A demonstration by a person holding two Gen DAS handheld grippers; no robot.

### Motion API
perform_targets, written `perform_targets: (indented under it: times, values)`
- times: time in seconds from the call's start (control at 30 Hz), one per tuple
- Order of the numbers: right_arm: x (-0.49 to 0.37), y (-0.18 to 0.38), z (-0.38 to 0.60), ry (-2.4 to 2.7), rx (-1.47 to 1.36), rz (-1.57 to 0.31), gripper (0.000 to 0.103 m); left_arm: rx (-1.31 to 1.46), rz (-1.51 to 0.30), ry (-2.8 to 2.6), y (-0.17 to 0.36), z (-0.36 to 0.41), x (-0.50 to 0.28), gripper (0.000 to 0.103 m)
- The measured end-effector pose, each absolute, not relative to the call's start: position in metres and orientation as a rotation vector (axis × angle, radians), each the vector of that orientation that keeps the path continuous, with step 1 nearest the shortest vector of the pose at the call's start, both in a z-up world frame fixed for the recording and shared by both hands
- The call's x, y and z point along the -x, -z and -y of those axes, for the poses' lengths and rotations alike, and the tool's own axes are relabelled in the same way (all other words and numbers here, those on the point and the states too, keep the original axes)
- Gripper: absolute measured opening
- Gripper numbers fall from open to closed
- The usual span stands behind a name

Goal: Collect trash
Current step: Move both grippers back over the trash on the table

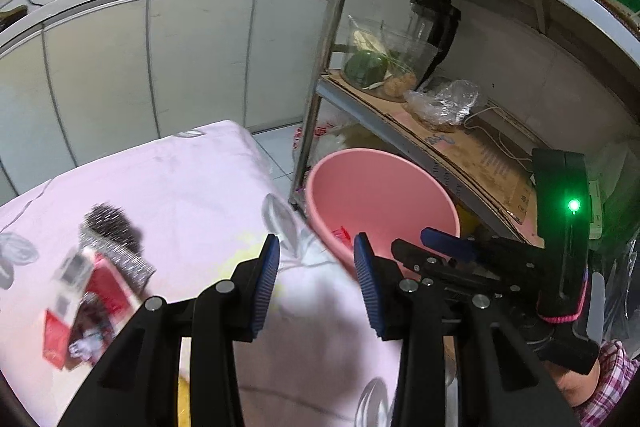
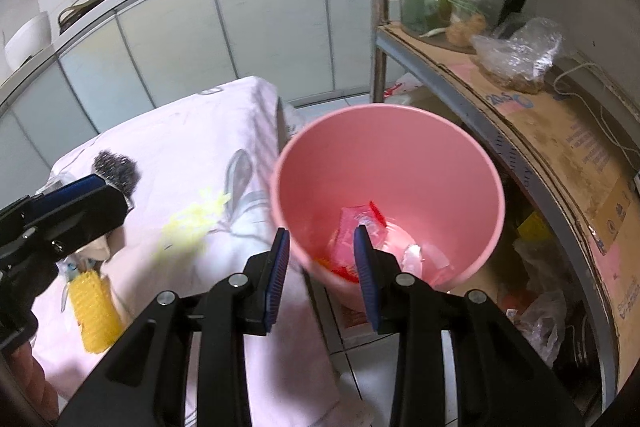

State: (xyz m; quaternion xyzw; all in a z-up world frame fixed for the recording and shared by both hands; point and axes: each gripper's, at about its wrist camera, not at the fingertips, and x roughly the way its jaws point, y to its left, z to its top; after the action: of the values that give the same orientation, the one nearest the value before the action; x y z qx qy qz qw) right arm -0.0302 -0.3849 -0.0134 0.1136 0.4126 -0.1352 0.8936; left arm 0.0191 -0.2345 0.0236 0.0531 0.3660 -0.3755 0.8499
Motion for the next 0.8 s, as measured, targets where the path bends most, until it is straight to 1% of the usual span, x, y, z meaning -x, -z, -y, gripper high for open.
perform_targets:
  times: [0.27,0.47,0.6,0.7,0.8]
  values:
    - [0.033,0.008,0.346,0.192,-0.225,-0.864,0.034,-0.096,-0.753,0.723,-0.032,0.171,-0.007,0.038]
    - [0.032,0.008,0.308,0.083,-0.202,-0.874,0.034,-0.073,-0.743,0.604,-0.033,0.096,-0.005,0.038]
    - [0.027,0.015,0.288,0.01,-0.204,-0.897,0.034,-0.048,-0.757,0.474,-0.026,0.035,-0.01,0.038]
    - [0.022,0.019,0.274,-0.046,-0.212,-0.916,0.034,-0.031,-0.782,0.389,-0.017,0.001,-0.016,0.038]
    - [0.02,0.021,0.257,-0.112,-0.21,-0.932,0.034,-0.02,-0.815,0.349,-0.007,-0.016,-0.022,0.038]
